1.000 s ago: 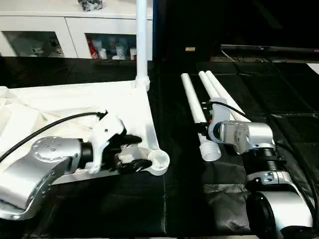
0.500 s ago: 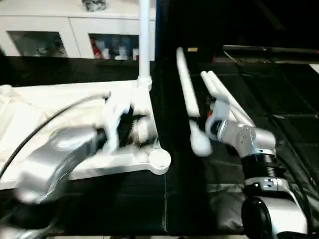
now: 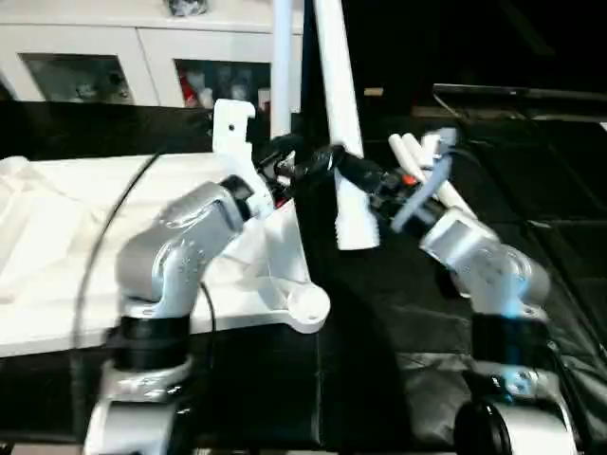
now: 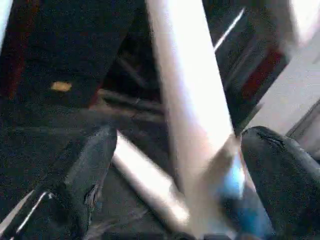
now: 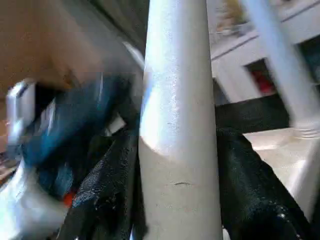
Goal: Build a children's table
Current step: Pick table leg
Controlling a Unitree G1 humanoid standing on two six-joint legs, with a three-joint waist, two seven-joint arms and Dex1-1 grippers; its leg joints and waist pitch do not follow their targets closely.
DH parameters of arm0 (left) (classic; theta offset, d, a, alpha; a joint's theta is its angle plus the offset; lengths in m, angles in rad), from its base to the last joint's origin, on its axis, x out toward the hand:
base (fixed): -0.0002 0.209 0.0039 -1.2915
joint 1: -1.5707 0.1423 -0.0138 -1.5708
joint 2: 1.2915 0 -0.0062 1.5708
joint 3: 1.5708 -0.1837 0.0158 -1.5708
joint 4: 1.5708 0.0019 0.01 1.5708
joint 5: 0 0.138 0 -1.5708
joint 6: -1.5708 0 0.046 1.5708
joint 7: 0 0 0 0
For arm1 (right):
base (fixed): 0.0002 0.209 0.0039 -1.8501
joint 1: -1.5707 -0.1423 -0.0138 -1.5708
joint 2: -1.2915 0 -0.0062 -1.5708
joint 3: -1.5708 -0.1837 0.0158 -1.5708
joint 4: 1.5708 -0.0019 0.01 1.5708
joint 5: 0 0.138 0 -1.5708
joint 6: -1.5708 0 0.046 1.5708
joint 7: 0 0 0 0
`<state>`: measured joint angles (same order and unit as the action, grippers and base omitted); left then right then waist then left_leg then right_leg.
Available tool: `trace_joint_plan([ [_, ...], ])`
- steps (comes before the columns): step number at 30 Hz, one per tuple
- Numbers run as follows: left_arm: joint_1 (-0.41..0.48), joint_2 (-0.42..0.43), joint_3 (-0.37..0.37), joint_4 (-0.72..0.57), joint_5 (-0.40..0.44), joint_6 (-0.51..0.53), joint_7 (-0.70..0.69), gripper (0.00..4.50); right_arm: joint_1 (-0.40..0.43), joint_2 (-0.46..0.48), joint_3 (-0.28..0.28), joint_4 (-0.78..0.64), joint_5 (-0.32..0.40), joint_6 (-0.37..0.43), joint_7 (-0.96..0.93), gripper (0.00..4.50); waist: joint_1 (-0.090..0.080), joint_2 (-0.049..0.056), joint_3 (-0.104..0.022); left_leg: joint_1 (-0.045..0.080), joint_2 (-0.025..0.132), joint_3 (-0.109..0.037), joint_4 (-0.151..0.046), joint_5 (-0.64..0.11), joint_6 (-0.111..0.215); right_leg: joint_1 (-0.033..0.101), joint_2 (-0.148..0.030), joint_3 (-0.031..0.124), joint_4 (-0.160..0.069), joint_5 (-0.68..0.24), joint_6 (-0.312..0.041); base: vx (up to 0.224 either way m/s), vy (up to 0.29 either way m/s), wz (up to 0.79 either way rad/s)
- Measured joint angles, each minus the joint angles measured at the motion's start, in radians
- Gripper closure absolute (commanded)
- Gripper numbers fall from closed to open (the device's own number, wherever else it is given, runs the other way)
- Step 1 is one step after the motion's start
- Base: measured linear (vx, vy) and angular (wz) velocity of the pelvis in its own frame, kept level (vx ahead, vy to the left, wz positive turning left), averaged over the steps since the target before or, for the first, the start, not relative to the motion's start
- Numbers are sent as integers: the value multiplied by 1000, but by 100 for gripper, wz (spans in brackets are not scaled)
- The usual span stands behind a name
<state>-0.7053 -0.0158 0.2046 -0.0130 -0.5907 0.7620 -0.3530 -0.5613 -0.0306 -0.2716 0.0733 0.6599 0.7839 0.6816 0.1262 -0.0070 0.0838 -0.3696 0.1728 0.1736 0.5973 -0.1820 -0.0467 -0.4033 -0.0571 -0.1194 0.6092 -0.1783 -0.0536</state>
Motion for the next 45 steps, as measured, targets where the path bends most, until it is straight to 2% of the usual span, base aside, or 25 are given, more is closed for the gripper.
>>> trace_joint_plan([
  [7, -28, -14, 14, -3, -48, 8, 0, 0, 20, -22, 39, -62, 20, 12, 26, 266, 7, 0, 0, 1, 0, 0, 0, 0, -1, 1, 0, 0, 0, -3, 5, 0, 0, 0],
  [8, -28, -16, 16, -3, -52, 12, 3, 0, 24, -26, 48, -67, 13, 8, 26, 266, 9, 0, 0, 1, 0, 0, 0, -1, -2, 1, 0, 0, 0, -3, 5, 0, 0, 0],
  [11, -28, -29, 18, -6, -69, 32, 30, 37, 40, -38, 97, -74, -41, -37, 15, 266, 15, 0, 0, 0, 0, 0, 0, -1, -3, 1, 0, 0, 0, -3, 5, 0, 0, 0],
  [14, -30, -49, 28, -8, -59, 44, 116, 67, 49, -45, 181, -88, -160, -141, -35, 266, 15, 0, 0, 0, 0, -1, 0, -2, -4, 1, 0, -1, 0, -3, 6, 0, 0, 0],
  [18, -35, -78, 20, -8, 27, -5, 231, 92, 50, -54, 298, -92, -319, -282, -99, 266, 15, 0, 0, 0, 0, -1, 0, -2, -4, 1, 0, -1, -1, -3, 6, 0, 0, 0],
  [21, -36, -104, 18, -1, 78, -47, 306, 111, 49, -50, 345, -86, -394, -344, -142, 266, 15, 0, 0, -1, 0, -1, 0, -3, -4, 1, 0, -1, -1, -3, 7, 0, 0, 0],
  [27, -41, -117, 24, 1, 88, -90, 405, 154, 37, -34, 374, -42, -460, -409, -197, 266, 15, 0, 0, -1, 0, -1, 0, -3, -4, 1, 0, -1, -2, -3, 7, 0, 0, 0],
  [29, -42, -118, 25, 2, 89, -94, 414, 155, 36, -34, 385, -26, -472, -430, -203, 266, 14, 0, 0, -1, 0, -1, 0, -3, -4, 0, 0, -1, -2, -3, 7, 0, 0, 0],
  [30, -42, -118, 26, 2, 90, -94, 419, 183, 36, -34, 389, -20, -478, -440, -207, 266, 14, 0, 0, -1, 0, -1, 0, -3, -3, 0, 0, -1, -2, -3, 7, 0, 0, 0],
  [33, -42, -118, 24, 2, 91, -94, 421, 194, 36, -35, 399, -19, -494, -447, -215, 266, 14, 0, 0, -1, 0, -1, 0, -3, -3, 0, 0, -1, -2, -3, 7, 0, 0, 0],
  [34, -42, -118, 23, 2, 90, -94, 421, 194, 36, -35, 400, -16, -496, -448, -215, 266, 14, 0, 0, -1, 0, -1, 0, -3, -3, 0, 0, -1, -2, -3, 7, 0, 0, 0],
  [37, -42, -118, 19, 1, 77, -94, 423, 237, 36, -36, 401, -8, -506, -471, -215, 266, 14, 0, 0, -1, 0, -1, 1, -3, -3, 0, 0, -1, -2, -2, 7, 0, 0, 0],
  [44, -42, -118, 19, 1, 46, -96, 429, 265, 36, -38, 405, 10, -507, -497, -215, 266, 14, 0, 0, -1, 0, -1, 1, -3, -3, 1, 0, -1, -2, -2, 6, 0, 0, 0],
  [45, -42, -118, 19, 2, 45, -98, 430, 267, 36, -38, 404, 10, -505, -497, -214, 231, 14, 0, 0, -1, 0, -1, 1, -3, -3, 1, 0, -1, -1, -2, 6, 0, 0, 0],
])
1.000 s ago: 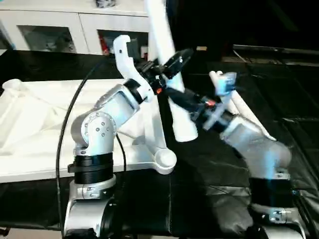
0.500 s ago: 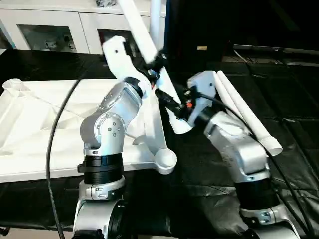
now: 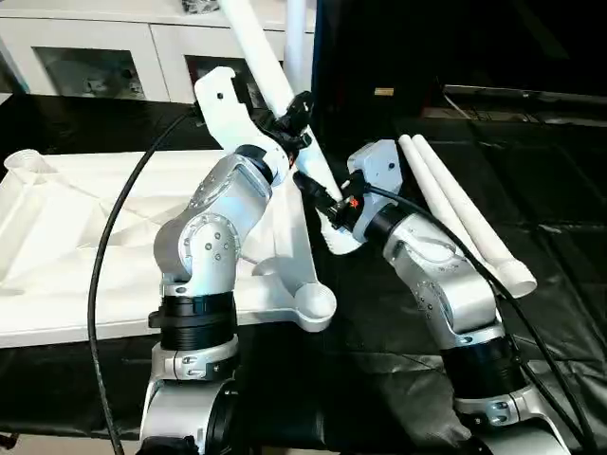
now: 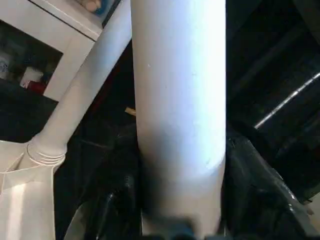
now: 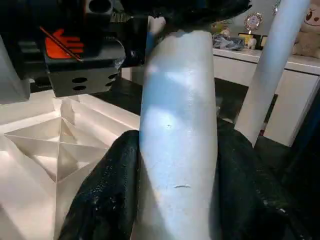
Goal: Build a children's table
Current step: Pick table leg
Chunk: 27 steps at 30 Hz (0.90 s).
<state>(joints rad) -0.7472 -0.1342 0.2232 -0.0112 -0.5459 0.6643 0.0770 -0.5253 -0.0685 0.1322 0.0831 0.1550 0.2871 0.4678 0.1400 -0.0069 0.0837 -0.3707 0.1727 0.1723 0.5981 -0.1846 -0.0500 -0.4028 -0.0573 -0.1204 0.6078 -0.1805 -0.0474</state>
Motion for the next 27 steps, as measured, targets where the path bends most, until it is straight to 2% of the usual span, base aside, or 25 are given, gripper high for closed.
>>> trace_joint_plan([
  [2, 0, 0, 0, 5, -3, -6, 2, 267, 0, 1, -1, 1, 4, 1, 4, 196, 0, 0, 0, 0, 0, 0, 0, 0, 0, 0, 0, 0, 0, 0, 0, 0, 0, 0],
  [4, 0, 1, 3, 12, -3, -11, 1, 267, 0, 5, -8, 0, 32, 14, 30, 191, 0, 0, 0, 0, 0, 0, 0, 0, 0, 0, 0, 0, 0, 0, 0, 0, 0, 0],
  [5, -1, 4, 4, 19, -2, -14, -2, 268, 0, 4, -10, 0, 50, 21, 43, 163, 1, 0, 0, 0, 0, 0, 0, 0, 1, 0, 0, 0, 0, 0, 0, 0, 0, 0],
  [8, -22, 71, -5, 56, 13, -16, -58, 268, 0, -36, -32, -26, 131, 81, 125, 152, 1, 0, 0, 0, 0, 0, 1, 1, 1, 0, 0, 0, 0, 1, 0, 0, 0, 0],
  [9, -35, 125, -9, 77, 11, -11, -105, 268, 0, -72, -41, -52, 178, 120, 179, 148, 2, 0, 0, 0, 0, 0, 1, 1, 2, 0, 0, 0, 1, 1, 0, 0, 0, 0],
  [11, -45, 177, -3, 81, 12, -12, -150, 268, 0, -104, -69, -75, 216, 150, 220, 111, -1, 0, 0, 1, 0, 0, 1, 1, 2, 0, 0, 0, 1, 1, 1, 0, 0, 0],
  [13, -47, 217, -2, 82, 7, -7, -205, 269, -1, -132, -98, -77, 249, 188, 249, 106, 1, 0, 0, 1, 0, 0, 2, 1, 2, 0, 0, 0, 1, 1, 0, 0, 0, 0],
  [15, -46, 238, -4, 85, -18, 17, -265, 269, -5, -155, -112, -76, 287, 237, 285, 78, 5, 0, 0, 0, 0, 0, 3, 1, 2, 0, 0, 0, 2, 3, -4, 0, 0, 0],
  [18, -46, 282, -10, 86, -84, 69, -385, 269, -24, -206, -129, -71, 359, 320, 351, 66, 6, 0, 0, 0, 0, 0, 4, 1, 2, 1, 0, 0, 2, 3, -4, 0, 0, 0],
  [21, -46, 313, -13, 86, -141, 109, -494, 269, -32, -232, -159, -63, 423, 381, 406, 66, 6, 0, 0, 0, 0, 0, 5, 1, 2, 1, 0, 0, 3, 3, -4, 0, 0, 0],
  [27, -46, 340, -61, 48, -247, 181, -687, 269, -83, -263, -155, 1, 488, 485, 523, 66, 6, -1, -1, 0, 0, 0, 5, 1, 2, 1, 0, 0, 3, 4, -3, 0, 0, 0],
])
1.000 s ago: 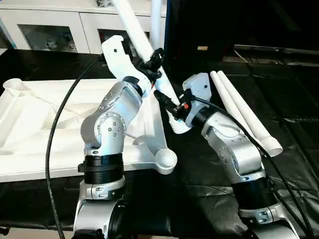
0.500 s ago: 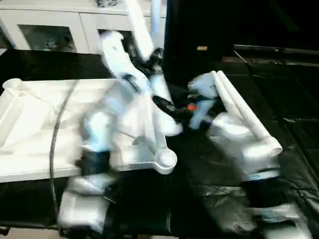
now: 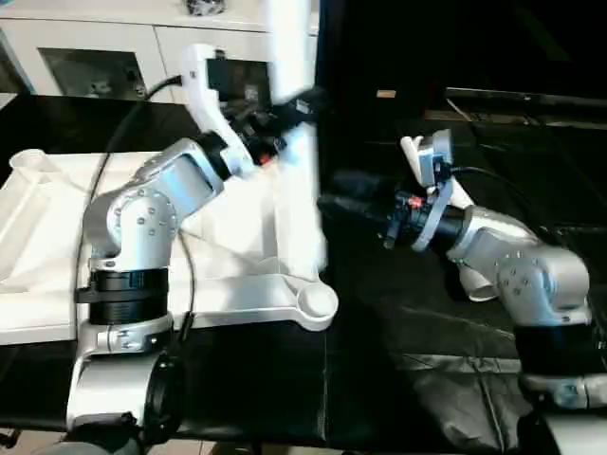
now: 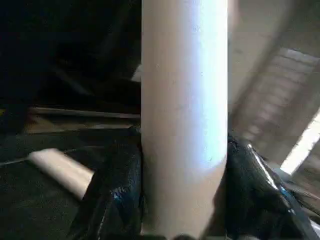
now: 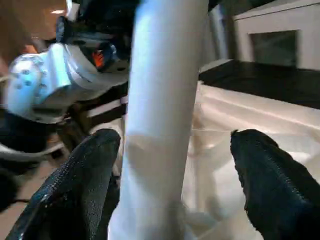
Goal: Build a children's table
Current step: Pick table leg
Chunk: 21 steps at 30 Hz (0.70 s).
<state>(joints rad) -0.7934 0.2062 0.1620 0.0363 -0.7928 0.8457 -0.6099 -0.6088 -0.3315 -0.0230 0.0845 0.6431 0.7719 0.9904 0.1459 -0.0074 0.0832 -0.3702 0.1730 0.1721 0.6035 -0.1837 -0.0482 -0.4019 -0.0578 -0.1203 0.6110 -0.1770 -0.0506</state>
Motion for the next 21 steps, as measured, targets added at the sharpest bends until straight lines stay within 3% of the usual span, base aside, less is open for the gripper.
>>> trace_joint_plan([
  [11, -3, 16, -54, -24, -104, 54, -204, 269, -25, -47, 72, 15, 78, 88, 215, 66, 8, -1, 0, -1, 0, 0, 1, 0, 0, 0, 0, 0, 0, 0, 1, 0, 0, 0],
  [21, -35, -3, -60, -13, -125, 64, -239, 269, -23, -93, 151, -27, 90, 77, 341, 66, 18, -1, 0, -1, 0, 0, 3, 0, 0, 0, 0, 0, 0, 1, 3, 0, 0, 0],
])
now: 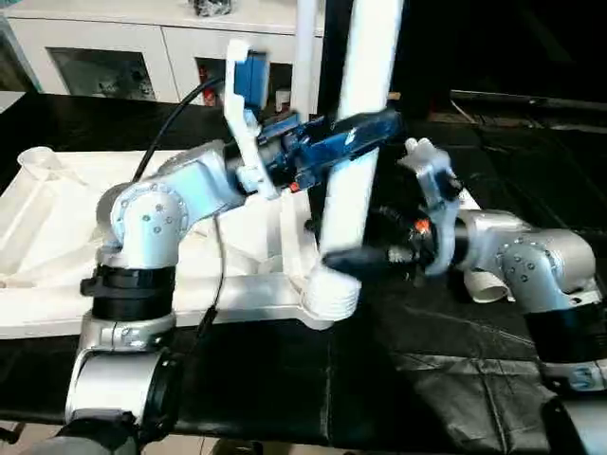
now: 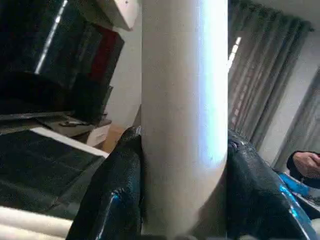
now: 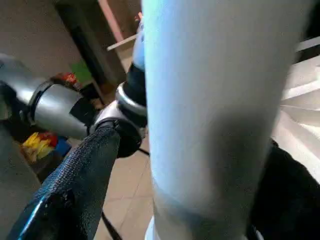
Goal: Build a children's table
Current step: Pick table leg
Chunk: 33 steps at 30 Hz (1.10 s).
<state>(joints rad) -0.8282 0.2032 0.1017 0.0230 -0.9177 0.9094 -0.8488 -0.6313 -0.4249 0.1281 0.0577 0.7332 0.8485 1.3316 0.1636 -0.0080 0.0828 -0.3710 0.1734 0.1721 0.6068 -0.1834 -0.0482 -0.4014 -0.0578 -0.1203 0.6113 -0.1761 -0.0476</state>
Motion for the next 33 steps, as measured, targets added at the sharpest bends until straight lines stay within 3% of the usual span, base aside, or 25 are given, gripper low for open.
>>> trace_joint_plan([
  [21, 2, -2, 0, -27, -58, 40, -18, 269, 15, -10, 36, -5, -11, -26, 50, 245, 6, 0, 0, 0, 0, 0, 1, 0, 0, 0, 0, 0, 0, 0, 0, 0, 0, 0],
  [32, 1, -35, 4, -9, -61, 45, 31, 269, 33, 4, 25, -4, -10, -36, 30, 253, 8, 1, -1, -1, 0, 0, 1, 0, 0, 0, 0, 0, 0, 1, 0, 0, 0, 0],
  [33, 1, -42, 8, 1, -62, 50, 48, 213, 35, 7, 23, -2, -11, -35, 25, 254, 8, 1, -1, -1, 0, 0, 2, 0, 0, 0, 0, 0, 0, 1, 0, 0, 0, 0],
])
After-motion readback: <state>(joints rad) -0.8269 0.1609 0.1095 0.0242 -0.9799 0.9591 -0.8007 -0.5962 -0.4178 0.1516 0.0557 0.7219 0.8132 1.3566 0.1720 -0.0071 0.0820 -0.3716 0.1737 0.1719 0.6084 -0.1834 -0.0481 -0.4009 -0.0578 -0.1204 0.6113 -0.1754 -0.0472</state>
